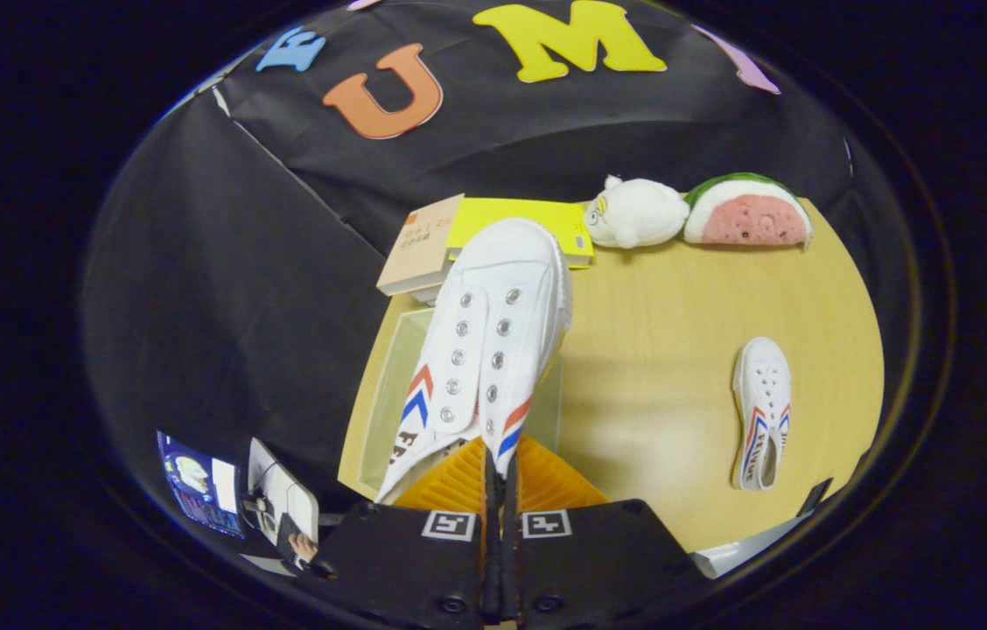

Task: Open the storage box then place both shoes into the box .Put the left shoe in first, then the right shoe, with the right side of both shoes facing outward in a uniform manner.

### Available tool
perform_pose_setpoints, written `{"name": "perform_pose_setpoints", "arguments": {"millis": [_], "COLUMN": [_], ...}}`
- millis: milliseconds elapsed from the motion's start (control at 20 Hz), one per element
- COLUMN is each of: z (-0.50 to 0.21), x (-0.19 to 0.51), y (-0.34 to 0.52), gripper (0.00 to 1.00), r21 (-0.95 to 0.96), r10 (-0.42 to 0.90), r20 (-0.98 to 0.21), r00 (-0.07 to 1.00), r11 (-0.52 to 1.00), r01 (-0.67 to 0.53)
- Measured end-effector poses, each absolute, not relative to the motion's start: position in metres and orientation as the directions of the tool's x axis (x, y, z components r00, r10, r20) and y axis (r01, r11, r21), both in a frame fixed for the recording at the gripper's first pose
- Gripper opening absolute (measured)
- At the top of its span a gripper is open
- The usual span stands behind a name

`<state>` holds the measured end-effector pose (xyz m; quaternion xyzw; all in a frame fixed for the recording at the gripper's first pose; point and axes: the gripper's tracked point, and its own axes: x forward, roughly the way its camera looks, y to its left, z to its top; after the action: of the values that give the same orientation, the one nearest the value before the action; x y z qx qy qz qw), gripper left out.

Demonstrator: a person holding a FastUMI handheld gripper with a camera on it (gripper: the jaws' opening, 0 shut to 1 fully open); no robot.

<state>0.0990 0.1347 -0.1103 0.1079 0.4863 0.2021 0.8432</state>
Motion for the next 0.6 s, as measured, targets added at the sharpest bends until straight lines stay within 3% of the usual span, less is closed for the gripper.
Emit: {"name": "perform_pose_setpoints", "arguments": {"millis": [350, 600], "z": [-0.155, -0.206], "x": [0.102, 0.102], "y": [0.225, 0.250], "gripper": [0.06, 0.06], "r21": [0.381, 0.400], "r10": [0.463, 0.445], "r20": [-0.796, -0.842], "r00": [0.389, 0.307], "r11": [0.884, 0.895], "r01": [-0.272, -0.198]}}
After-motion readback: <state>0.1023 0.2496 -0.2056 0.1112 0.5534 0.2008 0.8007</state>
